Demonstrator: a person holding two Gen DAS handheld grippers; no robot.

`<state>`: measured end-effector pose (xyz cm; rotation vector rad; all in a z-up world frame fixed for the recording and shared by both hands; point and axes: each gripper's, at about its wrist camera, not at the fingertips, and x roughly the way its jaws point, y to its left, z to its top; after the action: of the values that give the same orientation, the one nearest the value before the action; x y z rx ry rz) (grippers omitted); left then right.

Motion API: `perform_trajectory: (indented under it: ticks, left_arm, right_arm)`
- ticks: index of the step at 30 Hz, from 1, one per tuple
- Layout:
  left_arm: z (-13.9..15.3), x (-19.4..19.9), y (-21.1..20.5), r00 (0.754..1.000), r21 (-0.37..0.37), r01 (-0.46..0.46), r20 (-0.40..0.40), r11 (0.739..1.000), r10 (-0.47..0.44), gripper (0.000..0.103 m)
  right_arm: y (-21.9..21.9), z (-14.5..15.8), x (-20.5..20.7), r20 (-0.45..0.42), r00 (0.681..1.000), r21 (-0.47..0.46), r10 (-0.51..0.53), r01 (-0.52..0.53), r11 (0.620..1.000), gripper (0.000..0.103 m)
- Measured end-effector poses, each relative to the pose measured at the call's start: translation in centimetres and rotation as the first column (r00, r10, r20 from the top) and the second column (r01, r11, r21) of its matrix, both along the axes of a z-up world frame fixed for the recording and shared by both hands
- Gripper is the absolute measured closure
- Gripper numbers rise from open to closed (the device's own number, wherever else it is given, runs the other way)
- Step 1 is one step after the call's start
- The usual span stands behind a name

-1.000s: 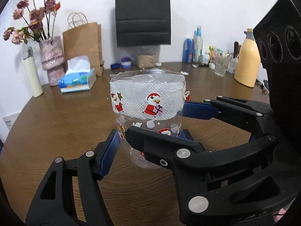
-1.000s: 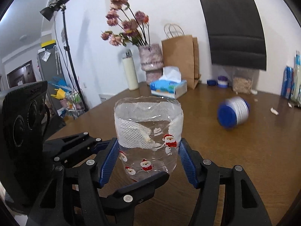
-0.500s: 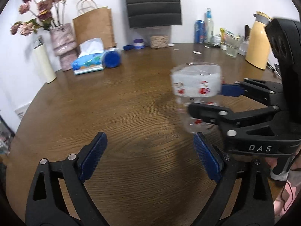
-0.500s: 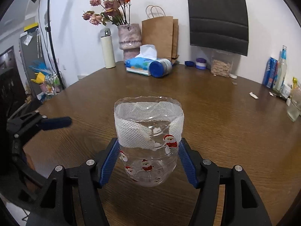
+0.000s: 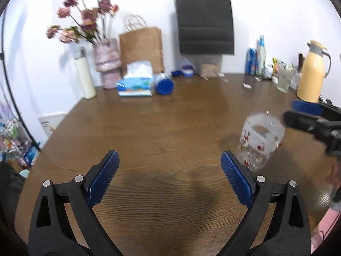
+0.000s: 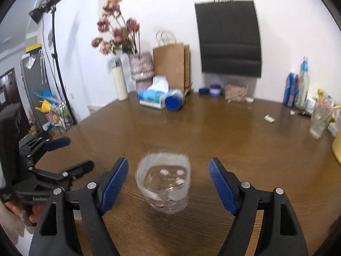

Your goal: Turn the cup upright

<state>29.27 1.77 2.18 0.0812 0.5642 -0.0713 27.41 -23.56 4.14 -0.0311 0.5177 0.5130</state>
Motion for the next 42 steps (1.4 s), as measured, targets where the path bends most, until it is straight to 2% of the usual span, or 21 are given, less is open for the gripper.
perform_trajectory:
  ticks: [2,5,9,12,14,24,28,31,35,37,40,42]
  left_arm:
    - [1.2,-1.1,0.9,0.999,-0.008,-0.03,0.03,1.0,0.03,0.0]
    - [2.4,-3.6,2.5,0.993,-0.026,-0.073,0.092,0.997,0.075,0.0]
    - [3.0,-6.2,4.1,0.985,-0.046,-0.121,0.118,0.992,0.126,0.0]
    - [3.9,-7.3,4.3,0.98,-0.071,-0.114,0.157,0.991,0.124,0.0]
    - [4.2,-7.6,4.0,0.975,-0.063,-0.117,0.18,0.991,0.127,0.0]
    - [3.3,-7.9,3.6,0.979,-0.057,-0.11,0.165,0.992,0.118,0.0]
    - [3.2,-8.7,3.8,0.98,-0.078,-0.116,0.153,0.99,0.127,0.0]
    - [2.7,-10.4,3.4,0.985,-0.075,-0.132,0.098,0.988,0.139,0.0]
    - [1.5,-15.8,2.0,0.977,-0.021,-0.129,0.17,0.991,0.131,0.0]
    - [0.5,-18.9,1.7,0.967,-0.04,-0.136,0.213,0.99,0.141,0.0]
    - [-1.4,-22.3,1.6,0.97,-0.099,-0.122,0.199,0.987,0.14,0.0]
    - [-2.6,-24.6,1.5,0.966,-0.119,-0.104,0.225,0.987,0.129,0.0]
  right_arm:
    - [-1.0,1.4,-0.8,0.016,0.999,-0.016,-0.034,0.034,0.999,0.02]
    - [-3.3,3.1,-2.5,0.033,0.996,-0.027,-0.086,0.087,0.996,0.02]
    - [-5.4,4.1,-4.5,0.046,0.99,-0.03,-0.135,0.137,0.99,0.02]
    - [-5.6,4.4,-5.4,0.044,0.988,-0.032,-0.147,0.148,0.988,0.02]
    - [-5.7,4.5,-5.9,0.057,0.988,-0.025,-0.14,0.141,0.99,0.02]
    - [-4.7,4.5,-5.8,0.07,0.991,-0.016,-0.118,0.12,0.993,0.02]
    - [-4.6,4.5,-6.5,0.08,0.989,-0.015,-0.121,0.123,0.992,0.02]
    - [-5.1,4.3,-8.9,0.107,0.987,0.034,-0.121,0.118,0.992,0.02]
    - [-5.9,2.7,-14.0,0.147,0.982,0.073,-0.117,0.107,0.992,0.02]
    - [-6.0,1.8,-16.8,0.183,0.976,0.055,-0.117,0.109,0.993,0.02]
    - [-5.9,0.9,-20.7,0.231,0.964,0.032,-0.13,0.126,0.992,0.02]
    - [-5.9,0.4,-23.0,0.237,0.96,0.058,-0.149,0.139,0.989,0.02]
